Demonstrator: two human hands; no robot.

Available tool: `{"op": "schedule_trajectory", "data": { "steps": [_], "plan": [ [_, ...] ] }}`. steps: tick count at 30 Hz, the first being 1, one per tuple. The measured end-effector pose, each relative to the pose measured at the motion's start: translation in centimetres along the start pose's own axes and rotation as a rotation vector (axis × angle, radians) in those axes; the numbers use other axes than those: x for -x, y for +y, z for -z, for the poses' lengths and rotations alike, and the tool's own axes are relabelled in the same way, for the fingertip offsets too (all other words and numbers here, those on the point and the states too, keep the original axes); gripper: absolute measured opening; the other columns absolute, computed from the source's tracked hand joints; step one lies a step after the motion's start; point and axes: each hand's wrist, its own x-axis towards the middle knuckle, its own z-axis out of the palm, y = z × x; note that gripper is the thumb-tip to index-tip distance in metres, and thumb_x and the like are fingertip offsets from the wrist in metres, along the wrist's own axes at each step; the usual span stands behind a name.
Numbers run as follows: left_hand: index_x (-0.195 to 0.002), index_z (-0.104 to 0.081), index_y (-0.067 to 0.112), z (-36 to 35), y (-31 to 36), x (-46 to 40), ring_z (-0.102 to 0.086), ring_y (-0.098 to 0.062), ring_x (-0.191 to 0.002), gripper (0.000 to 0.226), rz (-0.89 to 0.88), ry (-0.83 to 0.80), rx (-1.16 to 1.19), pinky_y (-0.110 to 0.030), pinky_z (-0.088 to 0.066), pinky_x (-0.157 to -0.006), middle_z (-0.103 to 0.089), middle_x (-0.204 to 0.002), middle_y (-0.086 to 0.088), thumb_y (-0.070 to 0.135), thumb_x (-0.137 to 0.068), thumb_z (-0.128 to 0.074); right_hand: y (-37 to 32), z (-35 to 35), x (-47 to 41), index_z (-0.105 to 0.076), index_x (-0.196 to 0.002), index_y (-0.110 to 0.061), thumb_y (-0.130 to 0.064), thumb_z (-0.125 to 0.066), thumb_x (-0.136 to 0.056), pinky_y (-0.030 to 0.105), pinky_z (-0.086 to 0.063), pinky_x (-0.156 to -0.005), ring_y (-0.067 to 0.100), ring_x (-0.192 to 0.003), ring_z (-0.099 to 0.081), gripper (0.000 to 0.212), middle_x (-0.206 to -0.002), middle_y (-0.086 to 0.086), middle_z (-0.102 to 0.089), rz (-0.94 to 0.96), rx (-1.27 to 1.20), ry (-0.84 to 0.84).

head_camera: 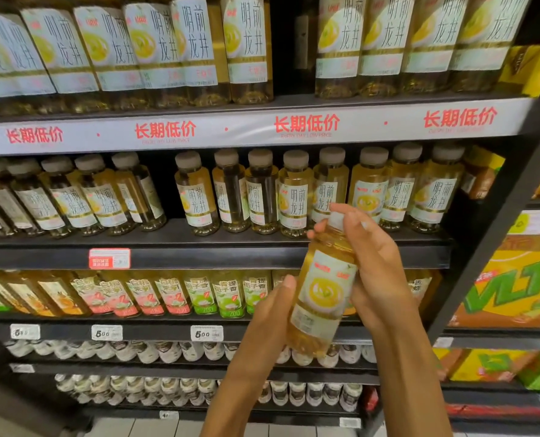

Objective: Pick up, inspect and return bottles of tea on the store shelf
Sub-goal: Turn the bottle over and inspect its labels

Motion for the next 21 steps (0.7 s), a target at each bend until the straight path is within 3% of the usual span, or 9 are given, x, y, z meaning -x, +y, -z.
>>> {"op": "schedule_trajectory", "data": {
  "steps": [1, 3, 7, 10, 13, 15, 17, 19, 21],
  "plan": [
    [-0.099, -0.069, 0.025, -0.2, 0.2, -0.1, -0.068, 0.0, -0.089, 0.052, -0.043, 0.006, -0.038, -0.016, -0.052, -0.078, -0.075, -0.094, 0.01, 0.063, -0.083, -0.038, 0.1, -0.1, 0.0, -0.061, -0.111, -0.016, -0.04, -0.066, -0.073, 0.026, -0.056, -0.071, 0.017, -0.086, -0.07, 0.045, -0.085, 0.003, -0.073, 0.016, 0.037, 0.029],
    [-0.105, -0.065, 0.023, -0.6, 0.2, -0.3, -0.068, -0.007, -0.093, 0.047, -0.107, 0.027, -0.107, -0.02, -0.054, -0.078, -0.073, -0.099, 0.004, 0.062, -0.089, -0.044, 0.3, -0.2, 0.0, -0.062, -0.113, -0.019, -0.045, -0.068, -0.067, 0.023, -0.055, -0.069, 0.014, -0.085, -0.071, 0.053, -0.087, 0.001, -0.074, 0.01, 0.063, 0.076],
    [-0.105, -0.069, 0.026, -0.5, -0.1, -0.2, -0.072, -0.015, -0.087, 0.055, -0.018, 0.037, 0.023, -0.026, -0.058, -0.069, -0.075, -0.096, -0.001, 0.068, -0.083, -0.04, 0.1, -0.4, -0.1, -0.065, -0.111, -0.023, -0.057, -0.061, -0.066, 0.026, -0.056, -0.072, 0.015, -0.092, -0.07, 0.057, -0.099, 0.004, -0.074, -0.089, 0.04, 0.057],
    [-0.104, -0.071, 0.015, -0.1, 0.1, -0.1, -0.068, -0.023, -0.064, 0.067, 0.069, -0.117, 0.262, -0.028, -0.052, -0.049, -0.071, -0.082, -0.012, 0.068, -0.085, -0.034, -0.2, -0.2, -0.2, -0.064, -0.117, -0.015, -0.047, -0.056, -0.076, 0.035, -0.056, -0.086, 0.023, -0.102, -0.068, 0.053, -0.109, 0.01, -0.072, -0.146, -0.028, 0.019],
    [-0.106, -0.068, 0.004, 0.1, -0.3, -0.2, -0.066, -0.026, -0.058, 0.072, 0.135, -0.283, 0.413, -0.026, -0.049, -0.044, -0.068, -0.077, -0.018, 0.064, -0.092, -0.03, -0.3, -0.1, -0.2, -0.06, -0.119, -0.01, -0.043, -0.051, -0.081, 0.039, -0.058, -0.082, 0.028, -0.097, -0.069, 0.051, -0.103, 0.014, -0.072, -0.218, -0.149, -0.065],
    [-0.106, -0.068, 0.006, 0.2, -0.6, -0.3, -0.068, -0.027, -0.063, 0.073, 0.175, -0.327, 0.376, -0.03, -0.053, -0.052, -0.07, -0.08, -0.019, 0.066, -0.092, -0.028, -0.2, -0.1, -0.3, -0.06, -0.117, -0.009, -0.044, -0.049, -0.082, 0.038, -0.059, -0.076, 0.026, -0.089, -0.071, 0.051, -0.095, 0.013, -0.073, -0.228, -0.171, -0.085],
    [-0.111, -0.069, 0.02, 0.3, -0.8, -0.4, -0.071, -0.028, -0.082, 0.068, 0.173, -0.248, 0.243, -0.04, -0.057, -0.075, -0.073, -0.094, -0.014, 0.069, -0.087, -0.028, 0.0, -0.1, -0.3, -0.061, -0.115, -0.009, -0.045, -0.051, -0.082, 0.037, -0.059, -0.076, 0.024, -0.085, -0.071, 0.05, -0.091, 0.012, -0.073, -0.19, -0.112, -0.059],
    [-0.118, -0.064, 0.037, 0.1, -0.5, -0.5, -0.065, -0.022, -0.108, 0.063, 0.165, -0.107, 0.095, -0.049, -0.045, -0.102, -0.071, -0.115, -0.001, 0.071, -0.08, -0.028, 0.1, 0.0, -0.2, -0.062, -0.114, -0.011, -0.045, -0.053, -0.081, 0.034, -0.059, -0.078, 0.022, -0.087, -0.071, 0.048, -0.092, 0.01, -0.074, -0.14, -0.027, -0.032],
    [-0.122, -0.061, 0.042, -0.2, -0.1, -0.3, -0.058, -0.014, -0.119, 0.064, 0.128, -0.064, 0.053, -0.047, -0.036, -0.11, -0.066, -0.124, 0.007, 0.073, -0.077, -0.027, 0.1, 0.1, 0.0, -0.061, -0.117, -0.013, -0.044, -0.055, -0.08, 0.03, -0.058, -0.075, 0.021, -0.092, -0.071, 0.049, -0.096, 0.009, -0.074, -0.112, 0.0, -0.027]
  ]
}}
